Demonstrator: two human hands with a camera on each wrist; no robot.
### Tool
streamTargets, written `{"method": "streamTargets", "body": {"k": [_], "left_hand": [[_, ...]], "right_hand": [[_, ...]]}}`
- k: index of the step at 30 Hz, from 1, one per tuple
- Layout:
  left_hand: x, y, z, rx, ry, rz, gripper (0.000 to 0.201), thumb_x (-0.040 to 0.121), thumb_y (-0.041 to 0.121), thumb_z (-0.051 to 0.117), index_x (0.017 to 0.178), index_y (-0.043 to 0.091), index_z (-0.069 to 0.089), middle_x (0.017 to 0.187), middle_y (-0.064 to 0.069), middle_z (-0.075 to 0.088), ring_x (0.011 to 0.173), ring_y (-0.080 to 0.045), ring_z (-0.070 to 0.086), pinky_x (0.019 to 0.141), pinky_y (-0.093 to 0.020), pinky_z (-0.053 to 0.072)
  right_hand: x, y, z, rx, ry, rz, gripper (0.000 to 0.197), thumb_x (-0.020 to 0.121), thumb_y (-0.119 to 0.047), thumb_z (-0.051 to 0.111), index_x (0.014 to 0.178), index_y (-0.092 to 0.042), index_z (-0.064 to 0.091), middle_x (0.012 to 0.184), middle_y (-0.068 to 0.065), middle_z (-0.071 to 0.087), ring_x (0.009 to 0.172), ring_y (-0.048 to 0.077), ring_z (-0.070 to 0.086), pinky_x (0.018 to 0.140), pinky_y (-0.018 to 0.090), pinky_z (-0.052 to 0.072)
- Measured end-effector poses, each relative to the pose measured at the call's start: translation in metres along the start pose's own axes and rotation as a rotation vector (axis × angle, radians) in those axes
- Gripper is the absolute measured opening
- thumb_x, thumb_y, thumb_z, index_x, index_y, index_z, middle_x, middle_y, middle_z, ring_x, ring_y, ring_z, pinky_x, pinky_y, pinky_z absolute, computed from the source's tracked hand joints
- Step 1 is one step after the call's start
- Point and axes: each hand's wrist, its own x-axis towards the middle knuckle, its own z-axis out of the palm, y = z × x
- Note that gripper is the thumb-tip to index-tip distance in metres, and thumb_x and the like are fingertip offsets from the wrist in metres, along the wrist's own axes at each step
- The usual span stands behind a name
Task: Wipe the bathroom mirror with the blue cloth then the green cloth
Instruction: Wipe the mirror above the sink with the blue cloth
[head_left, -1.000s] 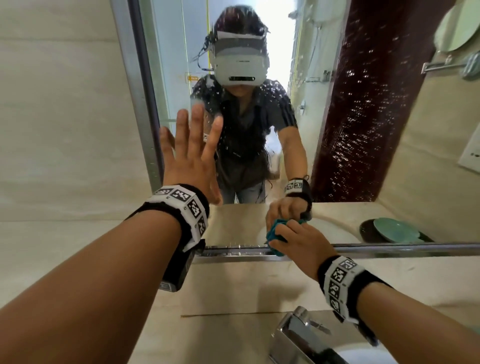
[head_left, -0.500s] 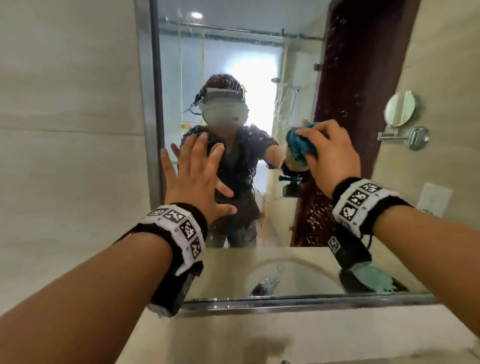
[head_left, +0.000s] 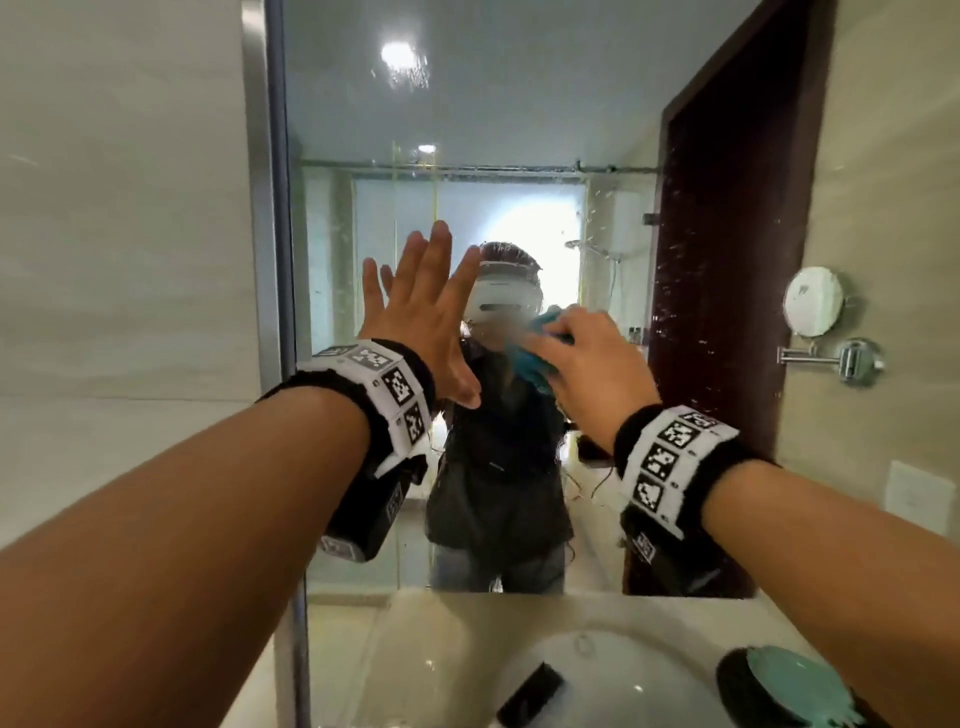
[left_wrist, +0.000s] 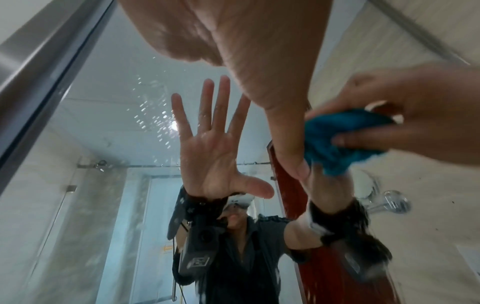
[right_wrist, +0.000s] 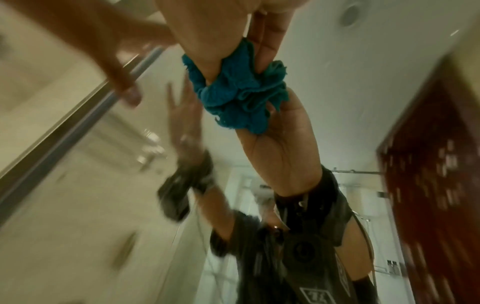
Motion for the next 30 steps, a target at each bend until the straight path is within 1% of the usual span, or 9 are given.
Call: {"method": "streamTargets", "body": {"k": [2, 5, 10, 12, 16, 20, 25, 27, 30], "left_hand": [[0.009, 0.004, -0.009, -0.003, 0.012, 0.001, 0.141, 0.058, 0.066, 0.075, 0.144, 0.024, -0.027, 0.149, -0.007, -0.037, 0.139, -0.027, -0.03, 0.108, -0.054, -0.015], [0.023, 0.009, -0.019, 0.001, 0.03, 0.021, 0.141, 0.057, 0.067, 0.075, 0.145, 0.022, -0.026, 0.149, -0.007, -0.037, 0.139, -0.027, -0.03, 0.108, -0.052, -0.015], [0.038, 0.009, -0.021, -0.093, 0.014, 0.004, 0.145, 0.056, 0.062, 0.079, 0.143, 0.022, -0.029, 0.149, -0.004, -0.039, 0.139, -0.025, -0.03, 0.112, -0.049, -0.01], [0.041, 0.007, -0.018, -0.095, 0.009, 0.005, 0.148, 0.054, 0.059, 0.082, 0.143, 0.022, -0.029, 0.149, -0.004, -0.038, 0.14, -0.025, -0.029, 0.114, -0.05, -0.006], [0.042, 0.005, -0.014, -0.079, 0.045, 0.016, 0.149, 0.053, 0.052, 0.085, 0.144, 0.022, -0.028, 0.149, -0.004, -0.037, 0.14, -0.025, -0.028, 0.116, -0.048, -0.004], [0.042, 0.003, -0.013, -0.094, 0.045, 0.019, 0.149, 0.053, 0.05, 0.086, 0.143, 0.023, -0.029, 0.149, -0.004, -0.038, 0.14, -0.024, -0.028, 0.116, -0.047, -0.006], [0.044, 0.006, -0.012, -0.031, 0.018, -0.008, 0.152, 0.053, 0.055, 0.084, 0.14, 0.021, -0.035, 0.147, -0.006, -0.041, 0.139, -0.027, -0.03, 0.116, -0.05, -0.005], [0.044, 0.009, -0.012, -0.008, 0.008, -0.024, 0.153, 0.052, 0.057, 0.084, 0.14, 0.02, -0.035, 0.146, -0.007, -0.042, 0.139, -0.028, -0.03, 0.116, -0.051, -0.003], [0.045, 0.011, -0.012, 0.01, 0.0, -0.043, 0.155, 0.05, 0.058, 0.084, 0.138, 0.02, -0.037, 0.145, -0.008, -0.043, 0.138, -0.029, -0.031, 0.116, -0.053, -0.001]], "right_hand": [[0.027, 0.02, -0.019, -0.014, 0.171, 0.045, 0.041, 0.087, -0.02, 0.058, 0.127, -0.029, 0.055, 0.113, 0.009, 0.048, 0.105, 0.028, 0.044, 0.081, 0.039, 0.048], [0.053, 0.033, -0.045, 0.001, 0.266, 0.16, 0.043, 0.087, -0.012, 0.057, 0.127, -0.027, 0.056, 0.112, 0.01, 0.048, 0.106, 0.029, 0.044, 0.088, 0.035, 0.044], [0.032, 0.013, -0.03, 0.037, 0.105, 0.066, 0.03, 0.092, -0.034, 0.047, 0.119, -0.027, 0.055, 0.11, 0.002, 0.044, 0.092, 0.011, 0.046, 0.086, 0.029, 0.044], [0.017, 0.003, -0.017, -0.02, -0.017, -0.068, 0.034, 0.091, -0.038, 0.041, 0.123, -0.028, 0.051, 0.114, 0.002, 0.043, 0.098, 0.017, 0.048, 0.084, 0.034, 0.047], [0.024, 0.012, -0.026, -0.121, 0.0, -0.135, 0.05, 0.084, -0.024, 0.068, 0.13, -0.03, 0.051, 0.113, 0.006, 0.048, 0.104, 0.026, 0.047, 0.079, 0.033, 0.047], [0.066, 0.035, -0.06, -0.073, 0.234, 0.069, 0.041, 0.089, -0.017, 0.058, 0.128, -0.031, 0.055, 0.11, 0.009, 0.048, 0.103, 0.027, 0.045, 0.085, 0.034, 0.044], [0.095, 0.039, -0.083, -0.065, 0.32, 0.228, 0.038, 0.091, -0.021, 0.048, 0.128, -0.028, 0.054, 0.122, 0.016, 0.049, 0.109, 0.032, 0.045, 0.086, 0.035, 0.036], [0.089, 0.029, -0.071, -0.071, 0.298, 0.191, 0.04, 0.091, -0.018, 0.048, 0.129, -0.028, 0.053, 0.122, 0.014, 0.049, 0.107, 0.03, 0.044, 0.082, 0.032, 0.034], [0.068, 0.005, -0.051, -0.116, 0.126, -0.038, 0.046, 0.087, -0.014, 0.053, 0.131, -0.026, 0.052, 0.12, 0.011, 0.048, 0.105, 0.029, 0.045, 0.079, 0.035, 0.039]]}}
